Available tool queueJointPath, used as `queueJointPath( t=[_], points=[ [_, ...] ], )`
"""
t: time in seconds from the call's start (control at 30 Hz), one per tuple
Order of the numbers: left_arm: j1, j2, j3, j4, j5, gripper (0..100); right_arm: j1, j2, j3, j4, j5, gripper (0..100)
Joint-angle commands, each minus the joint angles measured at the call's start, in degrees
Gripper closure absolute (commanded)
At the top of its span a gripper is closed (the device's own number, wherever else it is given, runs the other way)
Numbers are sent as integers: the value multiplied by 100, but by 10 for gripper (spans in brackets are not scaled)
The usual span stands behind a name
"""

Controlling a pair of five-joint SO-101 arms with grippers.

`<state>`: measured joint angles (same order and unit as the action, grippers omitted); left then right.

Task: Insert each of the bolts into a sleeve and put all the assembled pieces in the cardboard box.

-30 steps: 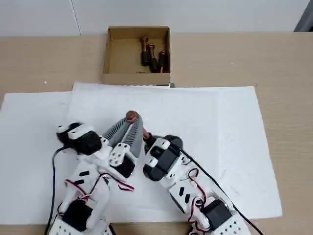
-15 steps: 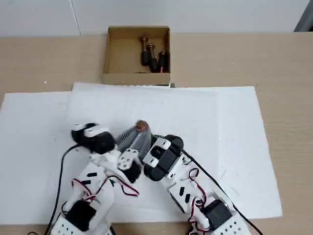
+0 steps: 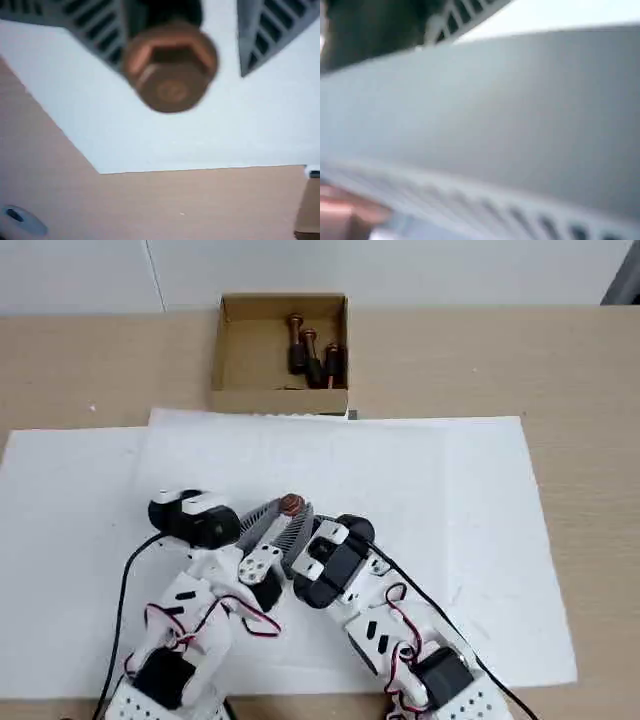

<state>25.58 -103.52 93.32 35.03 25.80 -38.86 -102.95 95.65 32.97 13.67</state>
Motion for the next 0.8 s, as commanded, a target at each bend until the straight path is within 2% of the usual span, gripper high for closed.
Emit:
queueJointPath(
  t=[0.0, 0.3, 0.7, 0.77],
  points=[
    [-211, -53, -444, 123, -229, 848, -31, -101, -9, -189, 62, 996],
    [-220, -53, -1332, 1152, -185, 844, -22, -101, 26, -189, 62, 996],
    [-264, -62, -1270, 1160, -185, 849, -22, -101, 9, -189, 62, 996],
    [-492, -62, -1411, 1134, -193, 875, -13, -92, 0, -189, 62, 996]
  ],
)
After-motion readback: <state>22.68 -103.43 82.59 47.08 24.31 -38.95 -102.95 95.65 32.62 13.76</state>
